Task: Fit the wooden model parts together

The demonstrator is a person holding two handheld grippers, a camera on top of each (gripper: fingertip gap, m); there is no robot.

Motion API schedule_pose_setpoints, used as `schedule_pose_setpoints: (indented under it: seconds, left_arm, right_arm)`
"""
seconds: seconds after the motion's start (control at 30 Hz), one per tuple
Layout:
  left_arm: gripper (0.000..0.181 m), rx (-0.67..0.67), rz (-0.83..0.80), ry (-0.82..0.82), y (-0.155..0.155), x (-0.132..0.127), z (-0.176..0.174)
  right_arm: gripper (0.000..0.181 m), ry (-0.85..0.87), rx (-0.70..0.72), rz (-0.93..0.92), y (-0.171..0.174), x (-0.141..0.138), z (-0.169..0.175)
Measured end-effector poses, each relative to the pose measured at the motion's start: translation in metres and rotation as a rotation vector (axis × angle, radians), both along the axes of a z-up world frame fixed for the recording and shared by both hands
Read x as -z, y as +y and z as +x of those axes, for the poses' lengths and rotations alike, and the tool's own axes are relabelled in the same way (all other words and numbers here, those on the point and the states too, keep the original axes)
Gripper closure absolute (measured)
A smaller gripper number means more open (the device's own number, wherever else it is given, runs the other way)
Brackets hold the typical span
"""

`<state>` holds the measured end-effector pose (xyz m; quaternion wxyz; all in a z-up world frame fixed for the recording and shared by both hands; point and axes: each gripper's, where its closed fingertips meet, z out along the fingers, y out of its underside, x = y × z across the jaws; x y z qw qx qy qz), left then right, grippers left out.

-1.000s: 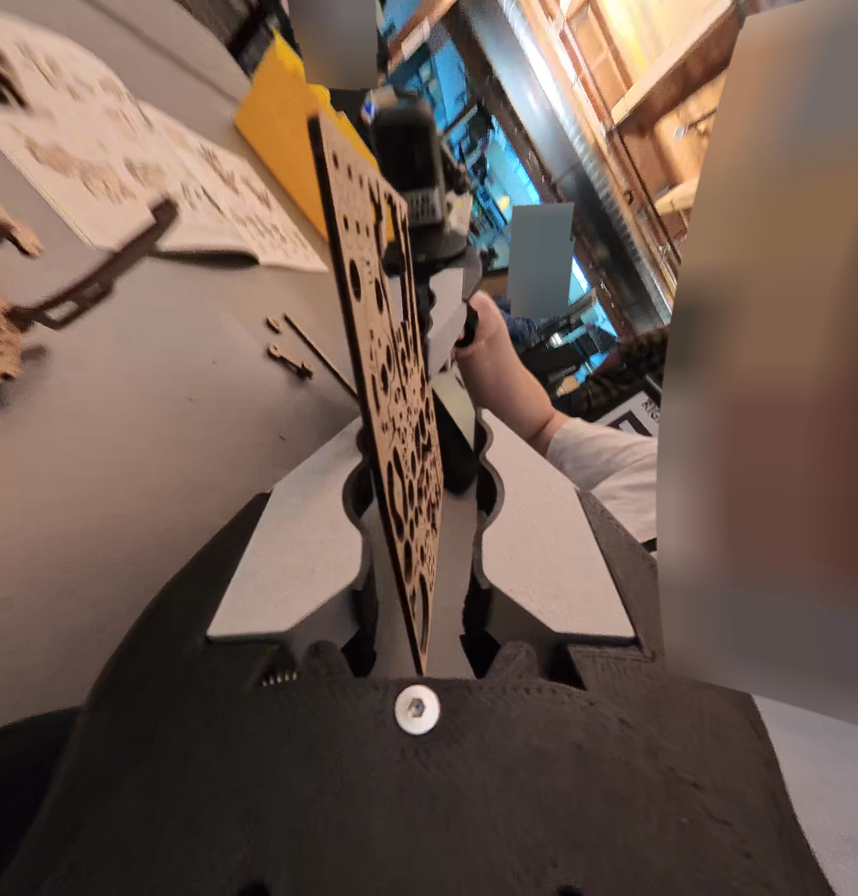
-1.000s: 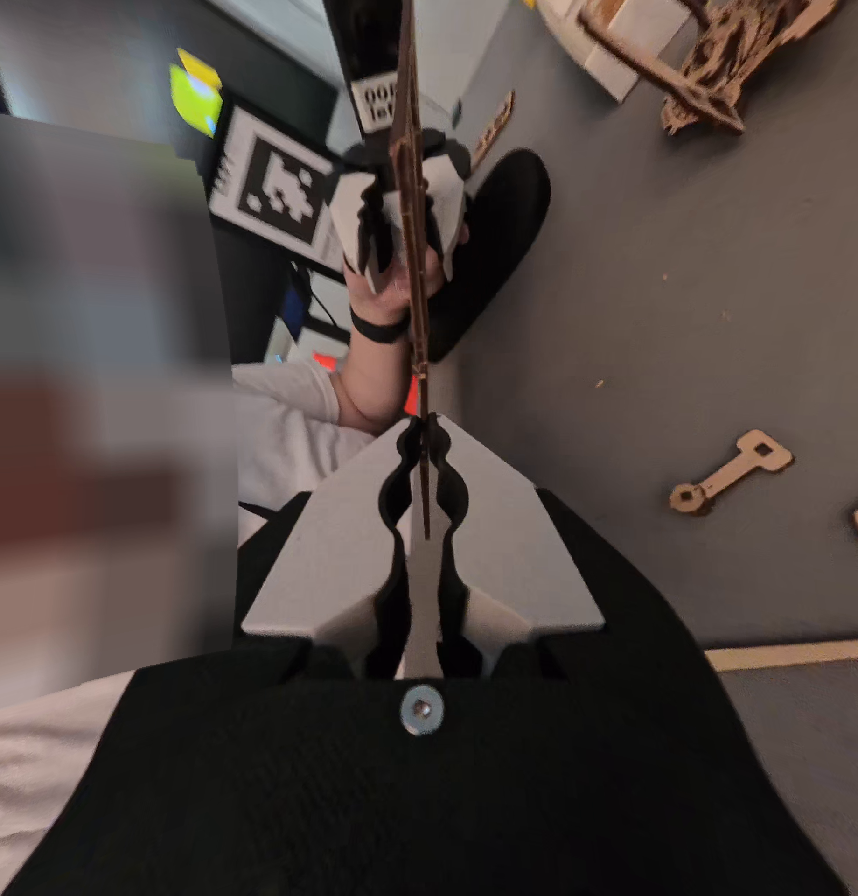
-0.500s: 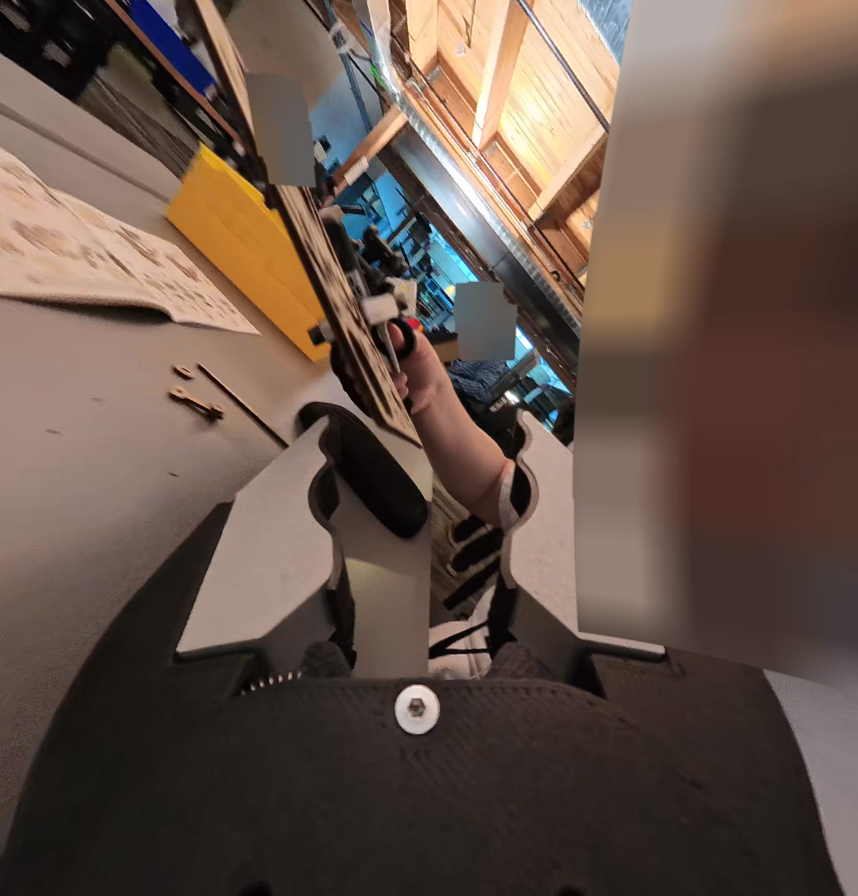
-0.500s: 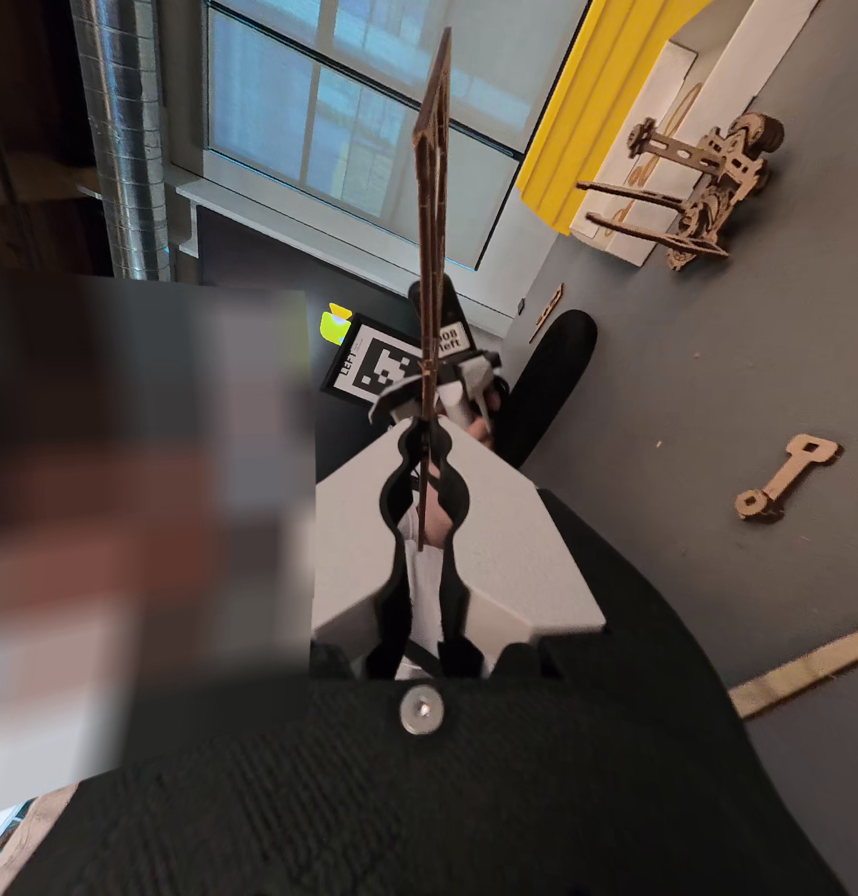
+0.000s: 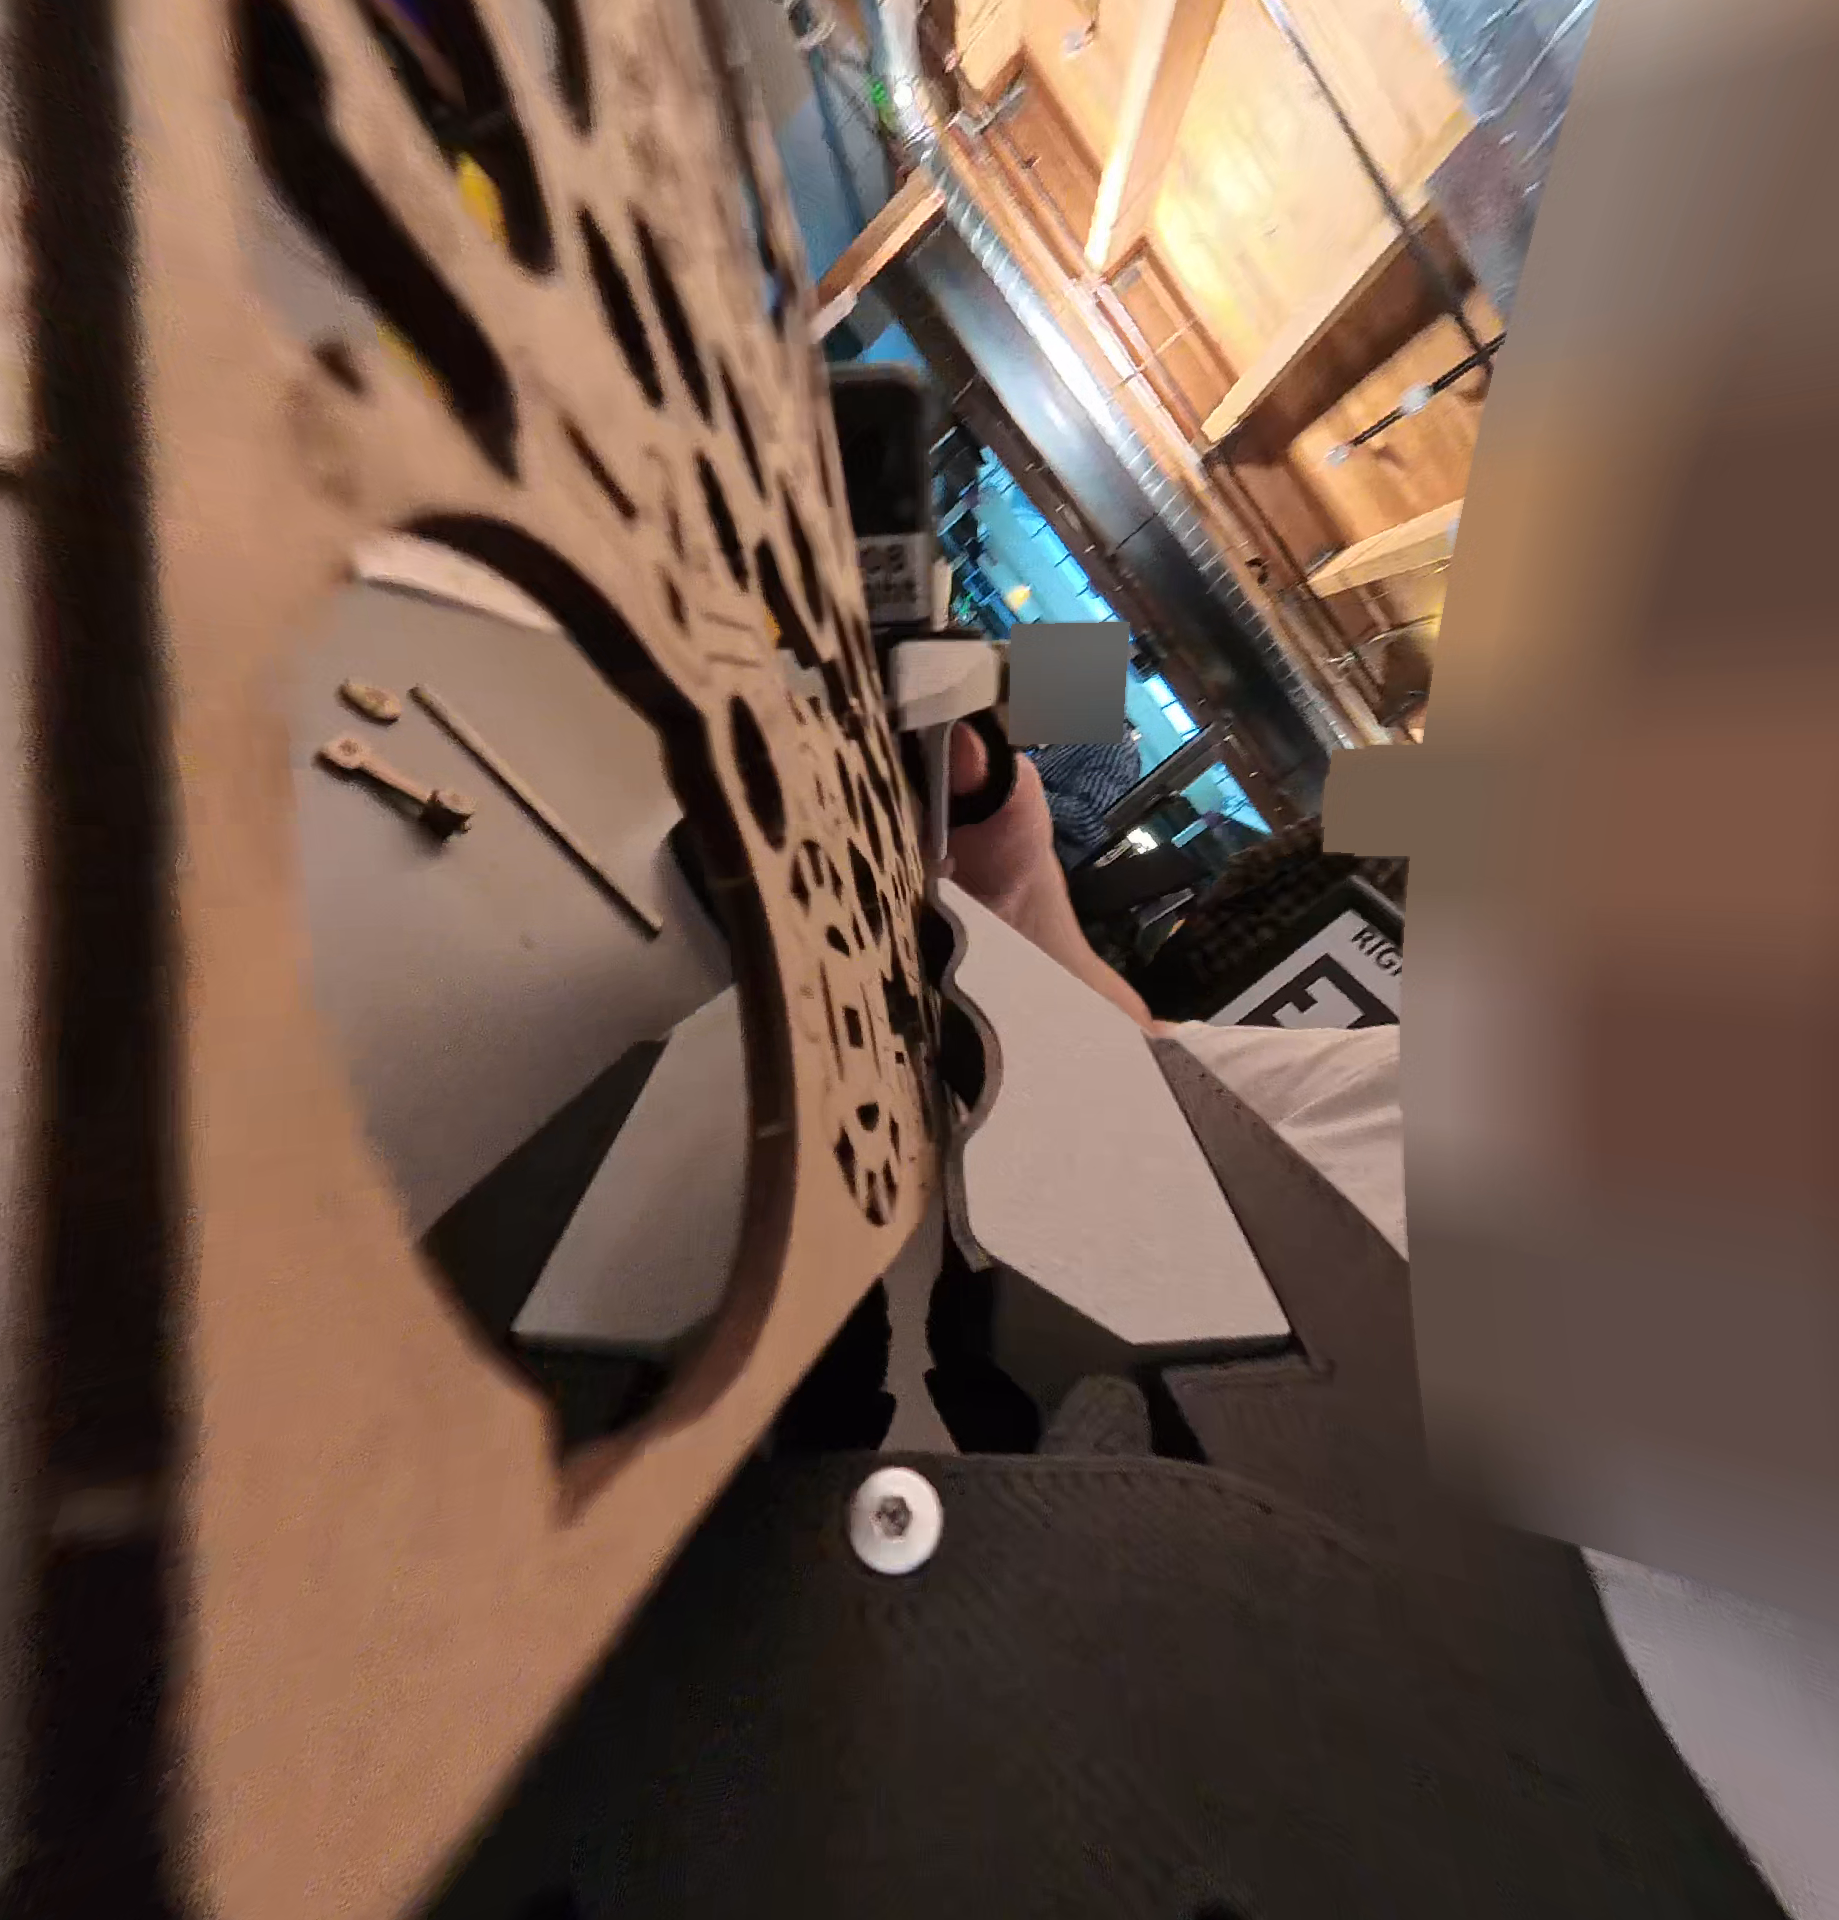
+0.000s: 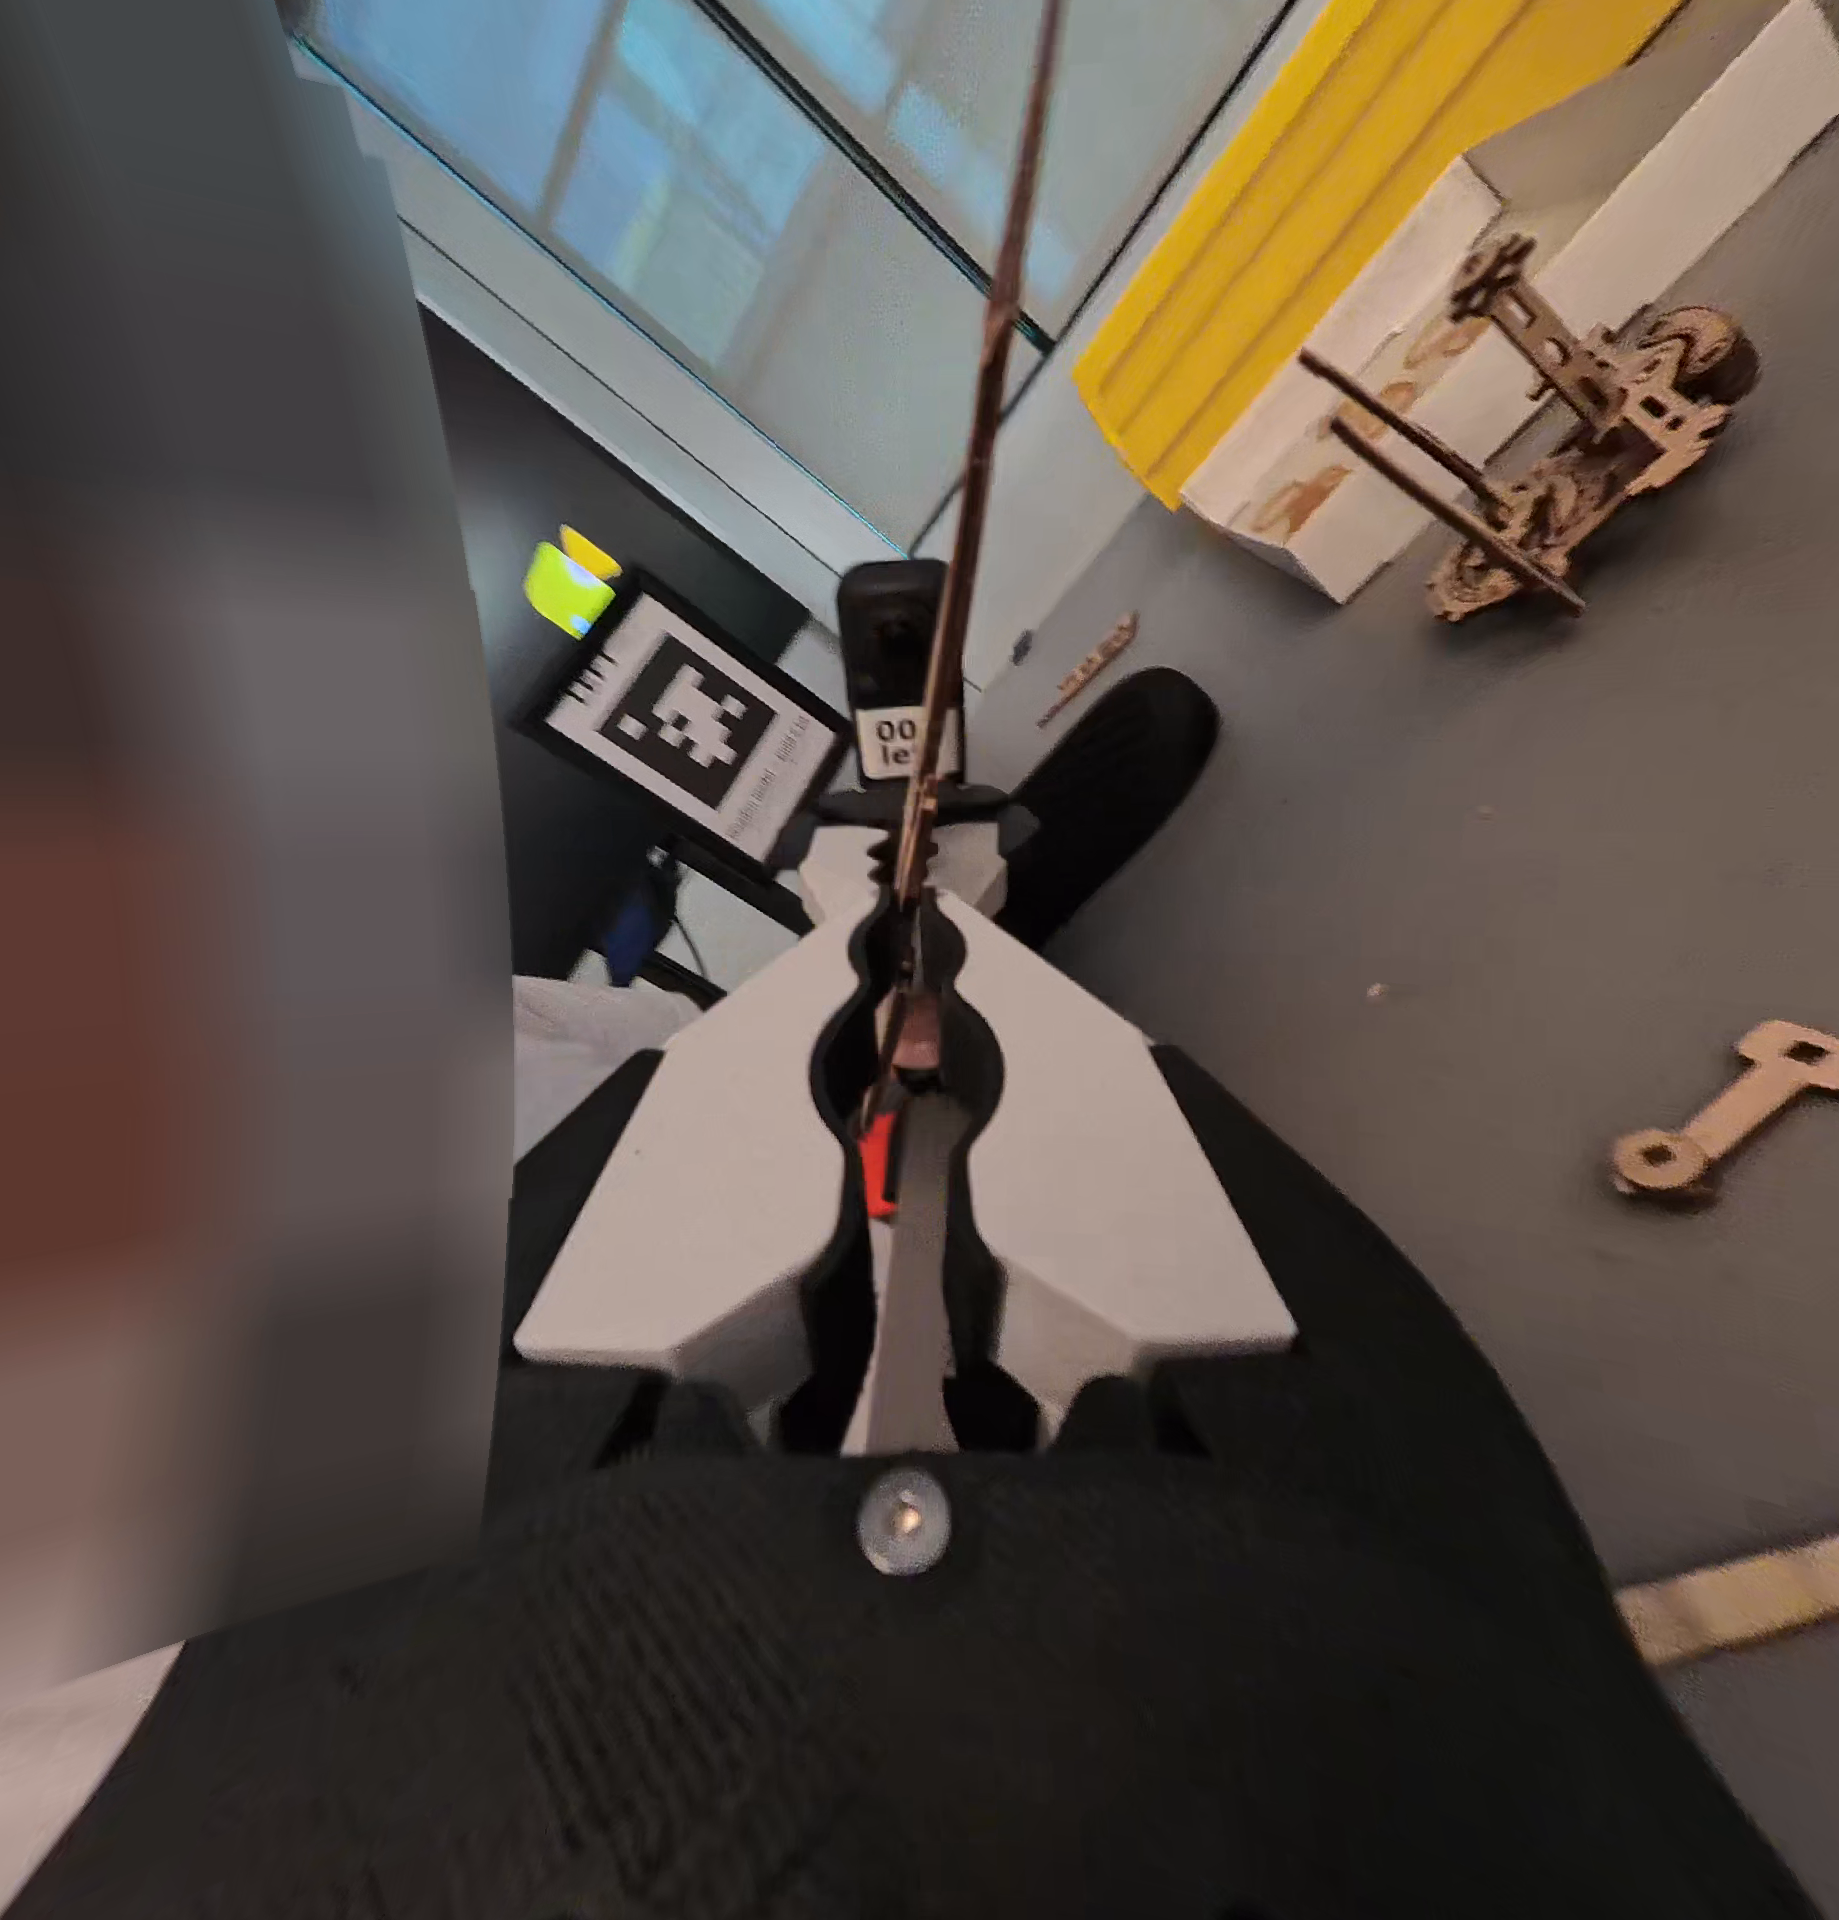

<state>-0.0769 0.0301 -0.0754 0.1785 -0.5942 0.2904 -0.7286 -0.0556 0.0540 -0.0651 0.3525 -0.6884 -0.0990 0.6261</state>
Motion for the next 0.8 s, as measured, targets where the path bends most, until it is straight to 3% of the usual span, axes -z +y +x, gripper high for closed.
schedule_pose_setpoints:
  seconds: [0.03, 0.57, 0.8]
  left_arm:
    - [0.181, -0.004, -0.001, 0.024, 0.000, 0.005, -0.001]
    - [0.181, -0.043, 0.065, 0.183, 0.004, 0.031, 0.000]
    - [0.180, -0.063, 0.160, 0.184, 0.000, 0.029, 0.001]
  right_arm:
    - [0.180, -0.027, 0.002, 0.007, 0.000, 0.003, -0.001]
    - [0.177, -0.077, 0.027, -0.117, 0.006, 0.031, 0.001]
    - [0.179, -0.204, 0.047, -0.035, 0.004, 0.030, 0.001]
